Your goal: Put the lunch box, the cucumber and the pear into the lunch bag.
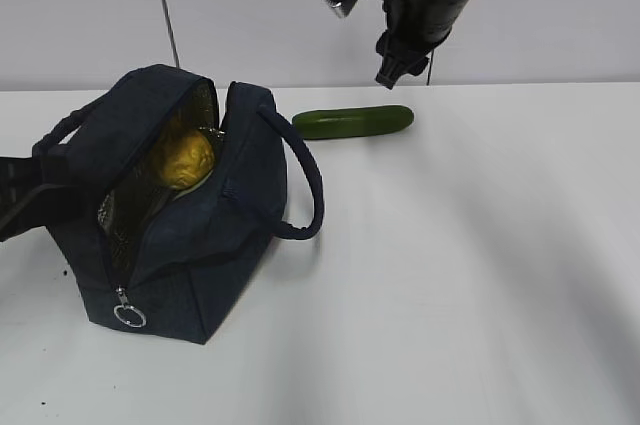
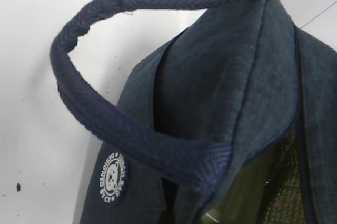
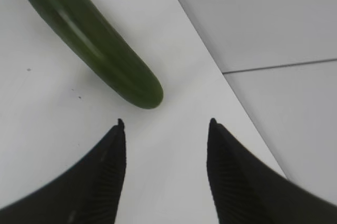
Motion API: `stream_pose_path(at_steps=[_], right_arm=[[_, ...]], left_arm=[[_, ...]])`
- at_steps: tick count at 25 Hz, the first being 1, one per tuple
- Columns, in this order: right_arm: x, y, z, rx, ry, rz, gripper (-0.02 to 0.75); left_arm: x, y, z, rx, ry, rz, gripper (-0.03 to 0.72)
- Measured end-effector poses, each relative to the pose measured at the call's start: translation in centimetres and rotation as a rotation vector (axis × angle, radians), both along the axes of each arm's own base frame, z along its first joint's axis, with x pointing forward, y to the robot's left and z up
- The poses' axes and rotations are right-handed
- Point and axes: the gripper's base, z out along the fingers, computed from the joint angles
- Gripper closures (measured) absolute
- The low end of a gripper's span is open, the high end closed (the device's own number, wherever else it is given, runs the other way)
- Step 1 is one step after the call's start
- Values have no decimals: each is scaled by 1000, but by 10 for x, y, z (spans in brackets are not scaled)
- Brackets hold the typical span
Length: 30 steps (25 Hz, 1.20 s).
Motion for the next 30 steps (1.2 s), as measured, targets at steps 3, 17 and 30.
stream_pose_path(at_steps=[3,17,30], right_arm=[[7,-20,-4,8,12,-45,345],[38,-7,-60,190,100,-76,344],[52,3,-81,110,142,96,358]], left_arm=[[0,0,0,-1,1,-3,707],[-1,-1,0,-7,7,-19,707],[-2,-2,0,-11,13,-39,707]])
